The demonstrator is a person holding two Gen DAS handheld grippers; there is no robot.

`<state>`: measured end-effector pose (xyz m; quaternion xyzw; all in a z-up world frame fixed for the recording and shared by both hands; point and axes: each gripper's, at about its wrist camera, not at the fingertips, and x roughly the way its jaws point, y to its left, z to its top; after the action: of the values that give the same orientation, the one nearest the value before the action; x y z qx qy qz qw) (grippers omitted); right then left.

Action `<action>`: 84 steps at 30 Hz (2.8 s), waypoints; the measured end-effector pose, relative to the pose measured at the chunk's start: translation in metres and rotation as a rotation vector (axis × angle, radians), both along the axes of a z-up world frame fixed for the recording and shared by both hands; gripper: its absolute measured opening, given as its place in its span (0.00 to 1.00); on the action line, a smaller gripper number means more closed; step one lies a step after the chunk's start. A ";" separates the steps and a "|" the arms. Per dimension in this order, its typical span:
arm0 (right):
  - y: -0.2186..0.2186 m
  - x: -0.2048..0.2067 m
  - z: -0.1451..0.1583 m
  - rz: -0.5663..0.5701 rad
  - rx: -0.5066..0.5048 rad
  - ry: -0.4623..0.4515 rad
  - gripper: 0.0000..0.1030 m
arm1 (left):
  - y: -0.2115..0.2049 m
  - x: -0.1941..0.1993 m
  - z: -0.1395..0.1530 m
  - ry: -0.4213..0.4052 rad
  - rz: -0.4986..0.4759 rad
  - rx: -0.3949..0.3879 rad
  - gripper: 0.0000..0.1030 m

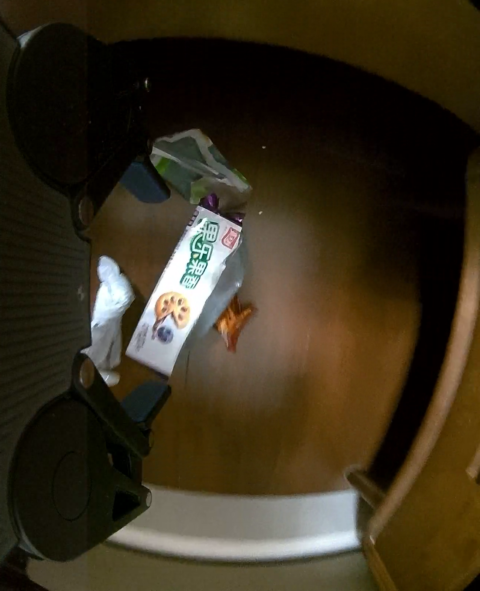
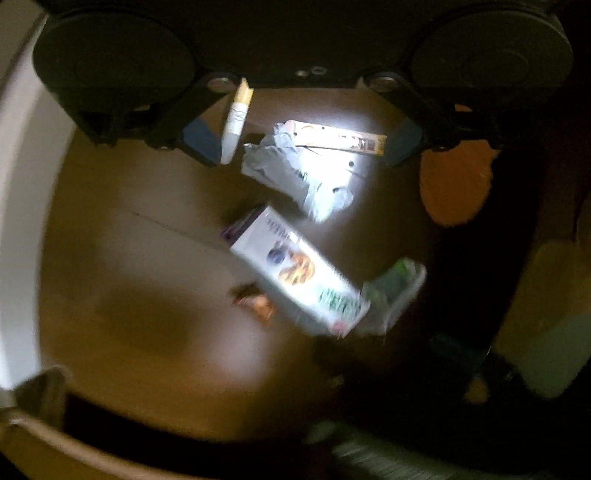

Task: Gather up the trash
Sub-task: 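Lower both tools back down to the floor trash, then grasp the white snack packet with left tool while right tool grasps white plastic bag, then lift the snack packet and white plastic bag up over the wastebasket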

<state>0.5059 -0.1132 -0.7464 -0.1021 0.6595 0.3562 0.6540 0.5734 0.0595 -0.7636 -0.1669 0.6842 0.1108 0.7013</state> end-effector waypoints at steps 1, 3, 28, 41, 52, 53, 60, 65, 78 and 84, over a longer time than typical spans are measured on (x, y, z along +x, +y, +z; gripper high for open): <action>0.004 -0.003 -0.010 0.024 0.000 0.004 0.90 | 0.001 0.002 -0.009 0.006 0.005 -0.002 1.00; 0.011 -0.009 -0.029 0.063 -0.007 0.002 0.89 | 0.003 0.006 -0.031 0.029 0.038 -0.015 1.00; 0.032 -0.020 -0.099 0.122 -0.090 -0.028 0.31 | 0.018 0.002 -0.121 0.156 0.285 -0.131 0.61; 0.005 -0.016 -0.040 0.030 0.050 0.024 0.18 | 0.033 -0.006 -0.085 0.126 0.294 -0.102 0.35; -0.048 -0.012 0.060 -0.213 0.057 0.022 0.17 | 0.043 -0.006 0.005 0.082 0.244 -0.059 0.31; -0.053 -0.008 0.070 -0.232 0.054 0.013 0.17 | 0.043 -0.006 0.018 0.077 0.231 -0.048 0.31; -0.066 0.028 0.171 -0.354 0.054 -0.074 0.17 | 0.039 0.003 0.129 0.019 0.162 -0.017 0.31; -0.064 0.055 0.256 -0.400 0.081 -0.156 0.17 | 0.037 0.021 0.229 -0.063 0.097 0.016 0.31; -0.061 0.129 0.488 -0.477 0.252 -0.386 0.17 | 0.045 0.082 0.483 -0.341 -0.008 0.026 0.31; -0.063 0.172 0.564 -0.531 0.298 -0.469 0.17 | 0.047 0.111 0.566 -0.468 -0.055 0.054 0.32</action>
<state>0.6783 -0.1759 -0.1822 0.0899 0.4366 0.2332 0.8642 0.6839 0.1065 -0.1980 -0.1507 0.5039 0.0681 0.8478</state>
